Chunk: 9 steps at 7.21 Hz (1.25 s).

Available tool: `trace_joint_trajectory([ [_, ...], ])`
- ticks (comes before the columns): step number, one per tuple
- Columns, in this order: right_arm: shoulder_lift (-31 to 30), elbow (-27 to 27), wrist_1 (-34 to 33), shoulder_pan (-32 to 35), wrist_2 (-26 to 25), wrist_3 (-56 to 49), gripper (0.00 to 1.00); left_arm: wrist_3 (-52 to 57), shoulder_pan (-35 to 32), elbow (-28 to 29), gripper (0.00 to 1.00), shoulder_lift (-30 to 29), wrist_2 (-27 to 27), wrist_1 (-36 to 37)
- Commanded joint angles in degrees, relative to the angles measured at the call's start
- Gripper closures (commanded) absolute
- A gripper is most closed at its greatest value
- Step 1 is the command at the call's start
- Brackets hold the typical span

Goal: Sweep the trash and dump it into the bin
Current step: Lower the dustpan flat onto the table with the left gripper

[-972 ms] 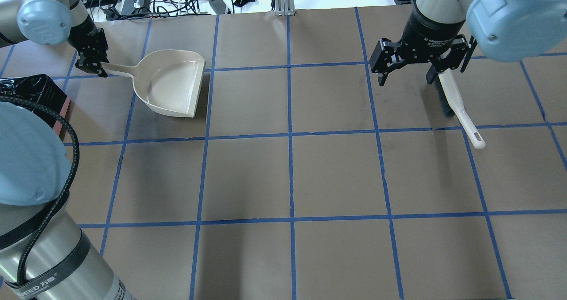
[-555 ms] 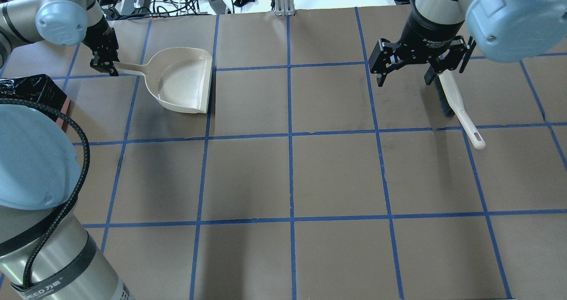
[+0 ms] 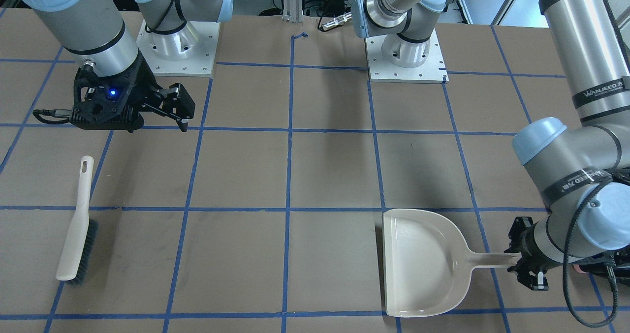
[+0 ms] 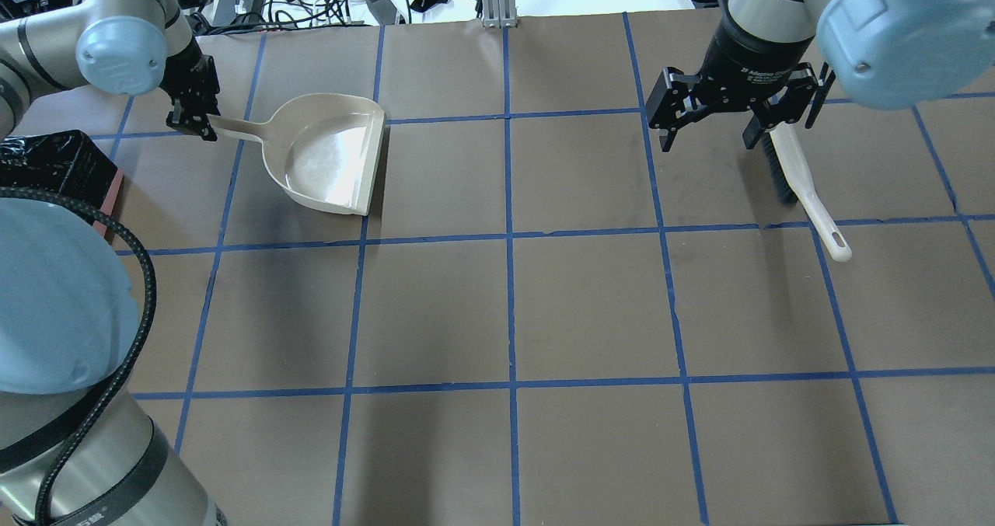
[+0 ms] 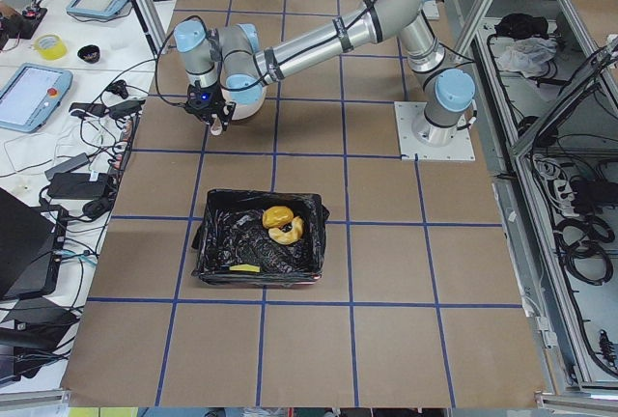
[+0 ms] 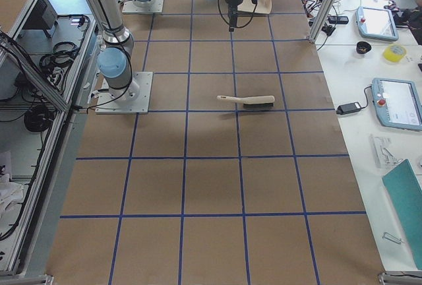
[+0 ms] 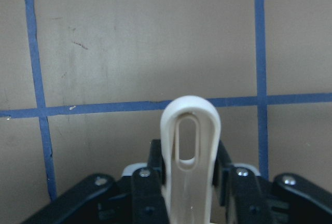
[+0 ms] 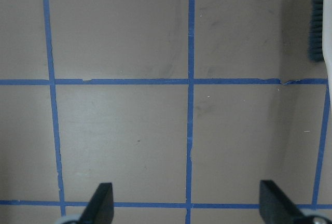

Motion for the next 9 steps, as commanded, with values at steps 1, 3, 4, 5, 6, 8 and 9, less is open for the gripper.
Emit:
trace_joint_trajectory([
  [1, 0.0, 0.0, 0.0, 0.0, 0.1, 0.0, 0.0, 0.0, -0.2, -6.0, 1.0, 1.3, 0.0, 7.8],
  [3, 0.0, 0.0, 0.0, 0.0, 0.1, 0.0, 0.0, 0.1, -0.1, -7.7, 1.0, 3.7, 0.1, 8.4],
  [4, 0.0, 0.1, 0.0, 0.0, 0.1, 0.0, 0.0, 0.2, 0.1, -8.4, 1.0, 4.4, 0.0, 8.2],
  [5, 0.0, 0.1, 0.0, 0.0, 0.4, 0.0, 0.0, 0.2, 0.1, -9.2, 0.95, 4.5, 0.1, 8.5],
  [6, 0.0, 0.2, 0.0, 0.0, 0.4, 0.0, 0.0, 0.2, 0.1, -9.4, 0.88, 4.3, 0.0, 9.0],
  [8, 0.0, 0.1, 0.0, 0.0, 0.4, 0.0, 0.0, 0.3, 0.1, -9.4, 0.68, 4.3, 0.0, 8.8],
  [9, 0.0, 0.1, 0.0, 0.0, -0.8, 0.1, 0.0, 0.3, 0.1, -9.4, 0.56, 4.4, 0.0, 8.8],
])
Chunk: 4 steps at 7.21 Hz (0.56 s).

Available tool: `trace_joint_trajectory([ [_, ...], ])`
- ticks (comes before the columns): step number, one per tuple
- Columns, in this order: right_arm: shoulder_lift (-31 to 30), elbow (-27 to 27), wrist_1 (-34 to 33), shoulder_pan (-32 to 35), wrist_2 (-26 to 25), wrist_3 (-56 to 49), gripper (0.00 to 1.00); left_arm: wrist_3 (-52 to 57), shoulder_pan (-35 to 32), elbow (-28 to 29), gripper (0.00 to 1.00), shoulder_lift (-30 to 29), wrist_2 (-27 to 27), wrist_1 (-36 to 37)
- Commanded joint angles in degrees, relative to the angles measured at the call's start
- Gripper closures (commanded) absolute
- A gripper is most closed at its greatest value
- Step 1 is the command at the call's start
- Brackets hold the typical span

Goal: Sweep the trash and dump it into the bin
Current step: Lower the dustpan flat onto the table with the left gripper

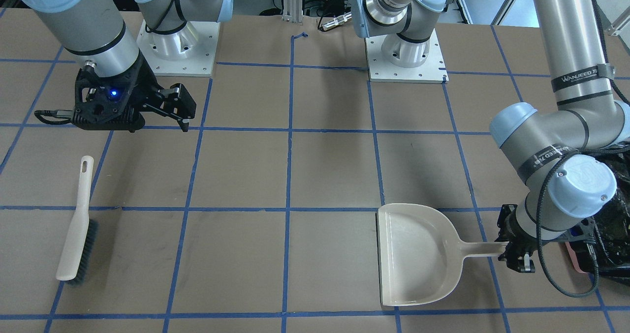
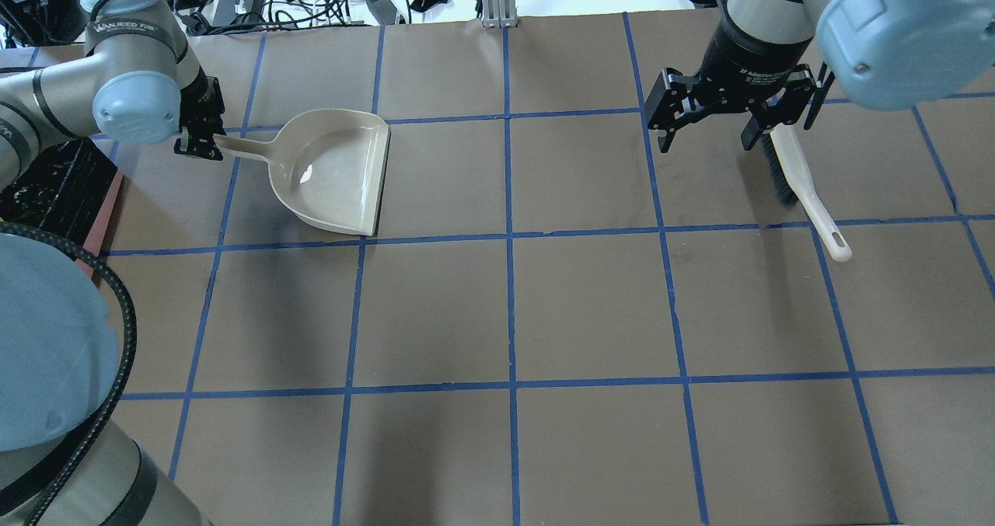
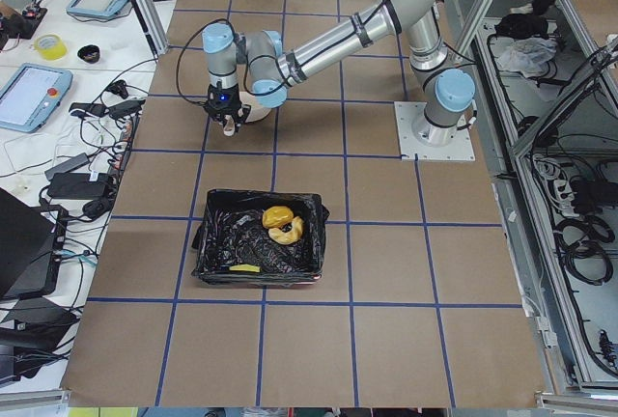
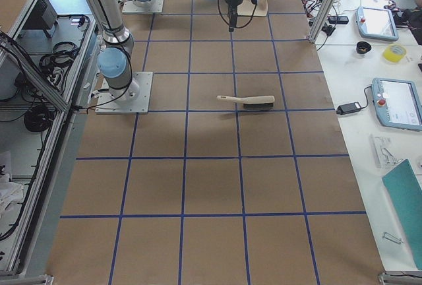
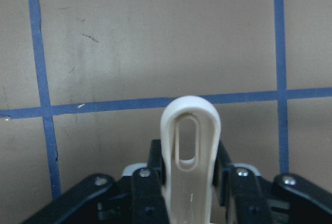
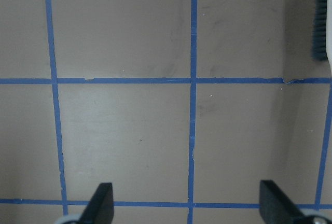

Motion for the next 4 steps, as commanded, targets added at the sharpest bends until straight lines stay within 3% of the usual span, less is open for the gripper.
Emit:
trace_joint_trajectory([
  [1, -0.2, -0.2, -0.2, 0.0, -1.2, 0.2, 0.0, 0.0, 0.0, 0.0, 0.46, 0.1, 0.0, 0.0],
  [3, -0.1, -0.5, -0.1, 0.0, -5.9, -0.3, 0.0, 0.0, 0.1, 0.1, 0.34, 0.2, 0.0, 0.1],
  [4, -0.1, -0.5, -0.1, 0.0, -4.8, -0.3, 0.0, 0.0, 0.1, 0.6, 0.3, 0.8, 0.1, 0.0],
])
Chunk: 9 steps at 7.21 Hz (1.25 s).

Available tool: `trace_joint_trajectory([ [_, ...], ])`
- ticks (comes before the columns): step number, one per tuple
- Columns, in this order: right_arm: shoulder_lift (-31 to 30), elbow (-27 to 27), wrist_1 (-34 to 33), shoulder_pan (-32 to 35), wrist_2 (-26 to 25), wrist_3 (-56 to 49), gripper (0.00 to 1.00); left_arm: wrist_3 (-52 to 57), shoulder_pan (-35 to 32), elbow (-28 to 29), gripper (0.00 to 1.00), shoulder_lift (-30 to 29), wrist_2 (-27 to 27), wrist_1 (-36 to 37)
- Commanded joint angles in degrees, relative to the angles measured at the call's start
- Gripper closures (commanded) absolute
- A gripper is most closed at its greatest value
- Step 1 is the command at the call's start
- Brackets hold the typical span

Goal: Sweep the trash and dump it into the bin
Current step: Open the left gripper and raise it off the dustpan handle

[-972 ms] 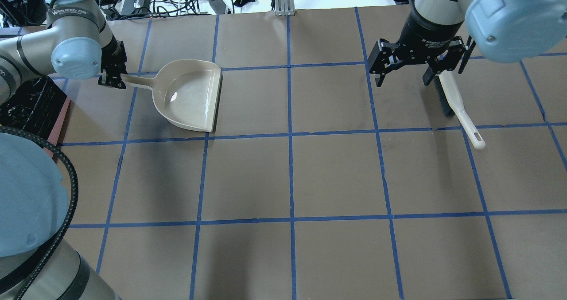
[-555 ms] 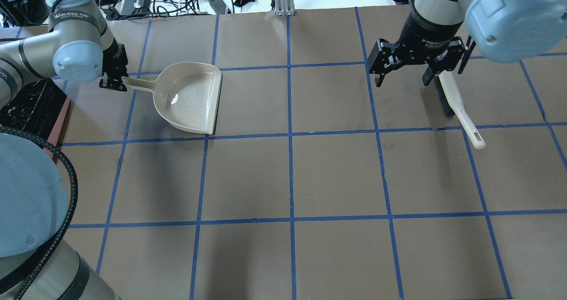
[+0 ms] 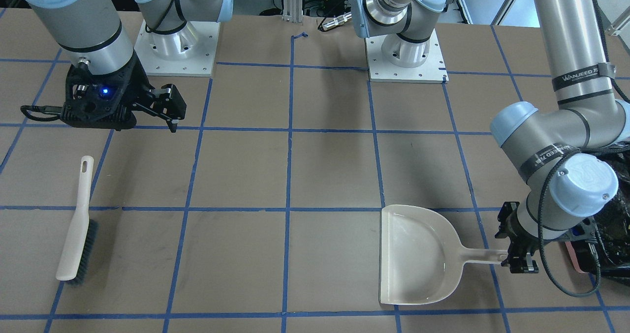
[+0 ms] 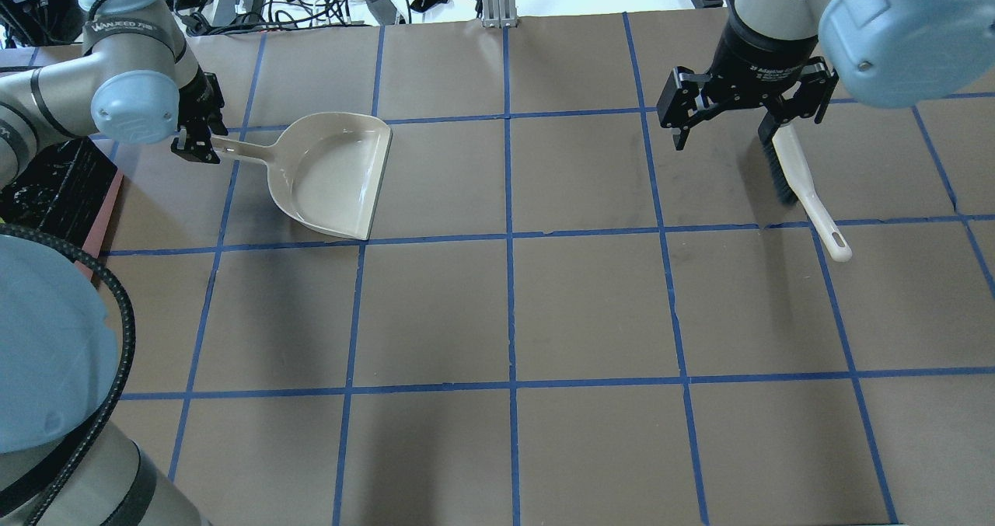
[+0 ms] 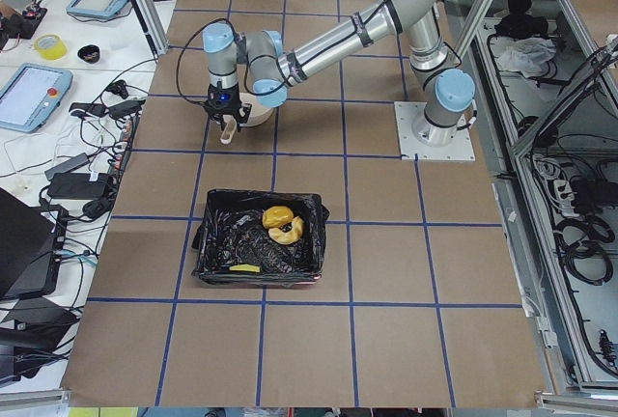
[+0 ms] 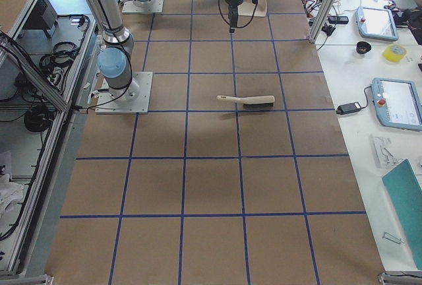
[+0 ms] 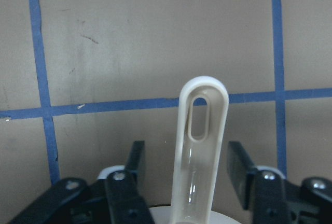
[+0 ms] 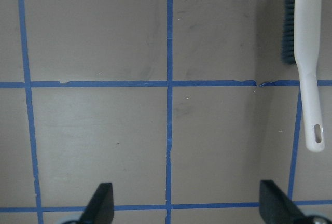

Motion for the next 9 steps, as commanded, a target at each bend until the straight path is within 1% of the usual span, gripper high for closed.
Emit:
trace_joint_trajectory([
  [1, 0.1, -0.1, 0.0, 0.0, 3.0, -0.1, 0.0, 0.0, 0.1, 1.1, 0.2, 1.1, 0.2, 0.0],
  [2, 0.1, -0.1, 0.1, 0.0, 3.3, -0.2, 0.0, -0.2, 0.5, 1.8, 0.1, 1.6, 3.6, 0.2],
  [3, 0.1, -0.1, 0.2, 0.0, 3.3, -0.1, 0.0, -0.4, 0.6, 3.1, 0.0, 2.2, 5.6, 0.2],
  [6, -0.1, -0.1, 0.1, 0.0, 2.8, 0.1, 0.0, 0.6, 0.3, 3.9, 0.0, 5.1, 4.5, 0.8],
  [7, 0.1, -0.1, 0.2, 0.0, 3.1, 0.1, 0.0, 2.8, 0.0, 3.9, 0.0, 6.6, 4.6, 0.7],
  [8, -0.1, -0.1, 0.7, 0.0, 3.0, 0.1, 0.0, 10.8, -0.6, 3.8, 0.0, 8.2, 4.7, 0.6],
  [9, -0.1, 0.0, 0.7, 0.0, 2.6, 0.1, 0.0, 14.1, -1.3, 3.5, 0.0, 10.0, 4.9, -0.1],
])
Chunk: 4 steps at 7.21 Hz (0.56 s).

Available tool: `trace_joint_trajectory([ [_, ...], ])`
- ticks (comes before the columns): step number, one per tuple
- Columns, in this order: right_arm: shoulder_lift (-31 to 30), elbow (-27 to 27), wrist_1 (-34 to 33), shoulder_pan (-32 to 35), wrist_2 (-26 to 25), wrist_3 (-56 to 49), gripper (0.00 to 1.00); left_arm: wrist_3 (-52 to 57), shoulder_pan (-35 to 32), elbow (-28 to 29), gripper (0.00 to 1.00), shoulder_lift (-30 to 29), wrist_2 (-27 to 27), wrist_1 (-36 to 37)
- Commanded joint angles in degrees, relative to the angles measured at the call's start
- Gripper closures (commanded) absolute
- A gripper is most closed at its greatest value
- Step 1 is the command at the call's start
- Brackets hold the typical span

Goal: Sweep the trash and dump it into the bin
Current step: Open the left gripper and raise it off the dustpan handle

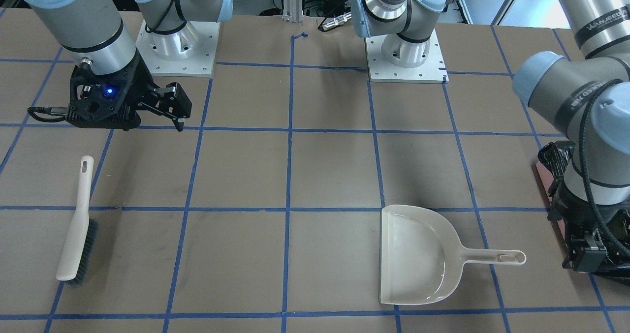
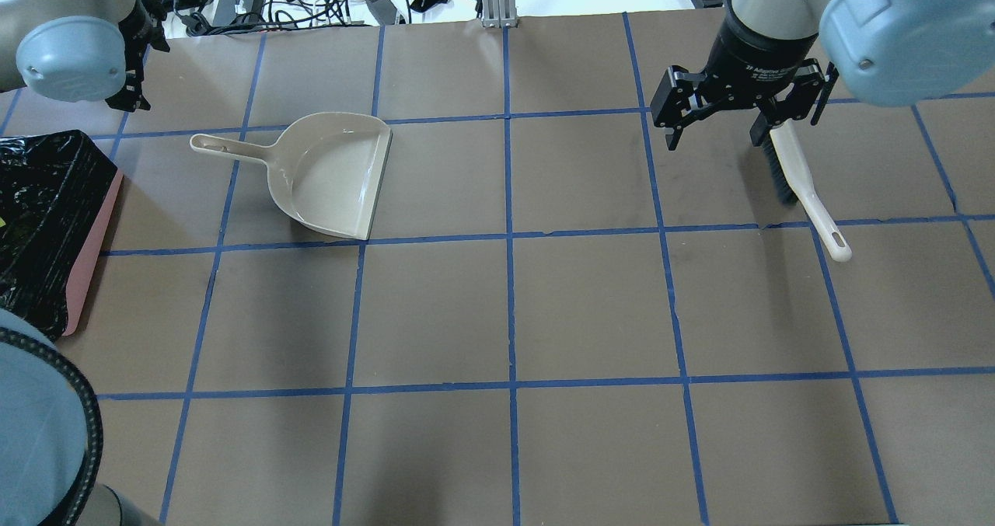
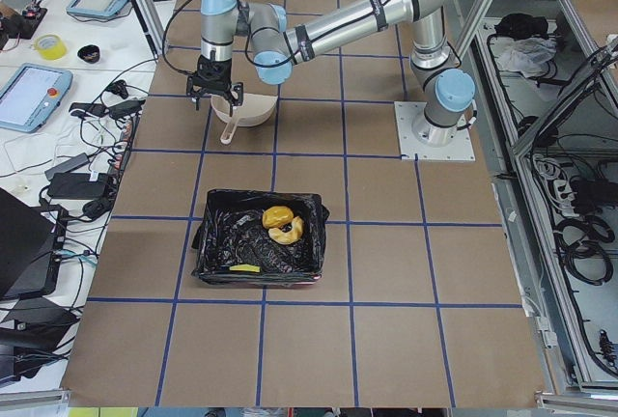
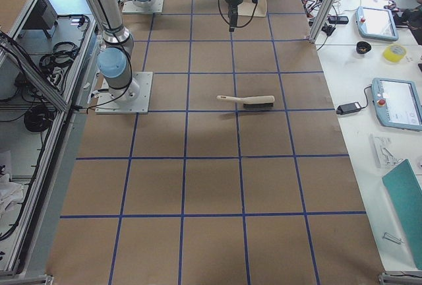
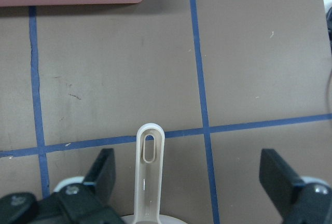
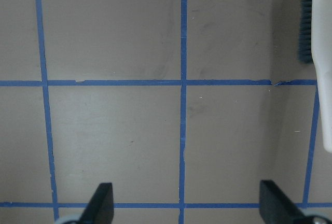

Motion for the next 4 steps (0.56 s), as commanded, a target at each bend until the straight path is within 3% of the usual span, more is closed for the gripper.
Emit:
trace_joint_trajectory([
  [1, -0.1, 0.2, 0.4, 0.0, -0.5, 0.0, 0.0, 18.1, -1.9, -0.7, 0.0, 3.9, -0.3, -0.8],
  [4, -0.6, 0.0, 0.3, 0.0, 0.2, 0.0, 0.0, 40.2, -2.6, -2.0, 0.0, 7.0, -3.1, -2.3],
])
